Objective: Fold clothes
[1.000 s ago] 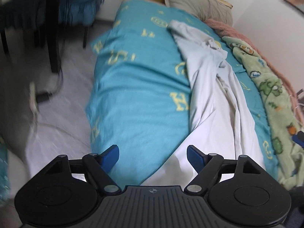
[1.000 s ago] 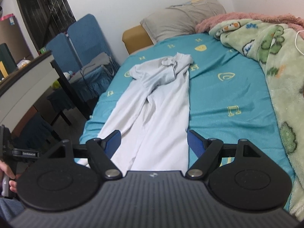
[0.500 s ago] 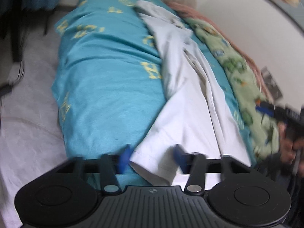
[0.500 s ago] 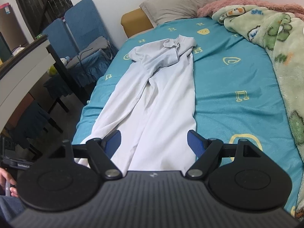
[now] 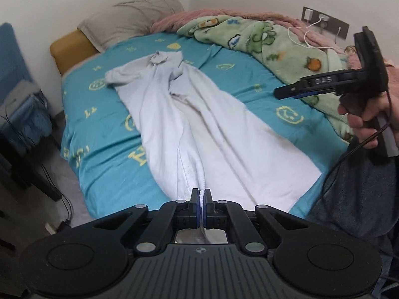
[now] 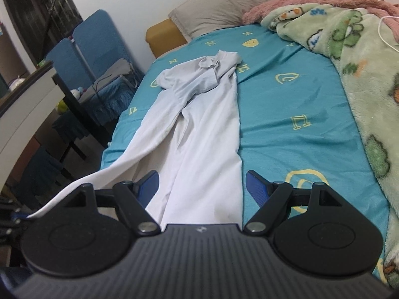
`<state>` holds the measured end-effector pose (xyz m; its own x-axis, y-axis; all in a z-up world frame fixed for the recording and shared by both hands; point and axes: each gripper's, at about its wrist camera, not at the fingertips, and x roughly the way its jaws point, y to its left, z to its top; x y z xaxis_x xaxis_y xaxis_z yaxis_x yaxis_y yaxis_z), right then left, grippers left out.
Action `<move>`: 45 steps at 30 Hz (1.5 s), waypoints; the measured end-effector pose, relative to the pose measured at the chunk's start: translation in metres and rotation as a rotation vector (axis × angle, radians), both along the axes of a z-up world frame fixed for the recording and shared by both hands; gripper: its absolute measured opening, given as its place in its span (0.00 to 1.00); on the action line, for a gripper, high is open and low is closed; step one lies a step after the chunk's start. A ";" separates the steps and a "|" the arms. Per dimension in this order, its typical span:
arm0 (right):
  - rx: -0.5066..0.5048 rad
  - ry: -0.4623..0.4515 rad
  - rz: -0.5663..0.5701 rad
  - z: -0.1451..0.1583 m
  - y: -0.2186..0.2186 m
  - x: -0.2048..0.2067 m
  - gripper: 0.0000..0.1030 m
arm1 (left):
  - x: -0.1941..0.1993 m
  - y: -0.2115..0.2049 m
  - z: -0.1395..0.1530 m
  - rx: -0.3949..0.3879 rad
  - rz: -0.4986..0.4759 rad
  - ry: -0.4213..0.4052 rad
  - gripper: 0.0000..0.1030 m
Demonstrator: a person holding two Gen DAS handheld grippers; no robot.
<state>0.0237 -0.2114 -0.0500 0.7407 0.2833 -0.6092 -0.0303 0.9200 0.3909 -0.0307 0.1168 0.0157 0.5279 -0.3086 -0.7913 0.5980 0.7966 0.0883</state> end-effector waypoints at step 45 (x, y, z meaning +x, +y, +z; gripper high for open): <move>0.479 0.023 0.036 -0.025 -0.002 0.184 0.68 | 0.086 -0.097 -0.091 -0.185 0.450 0.017 0.58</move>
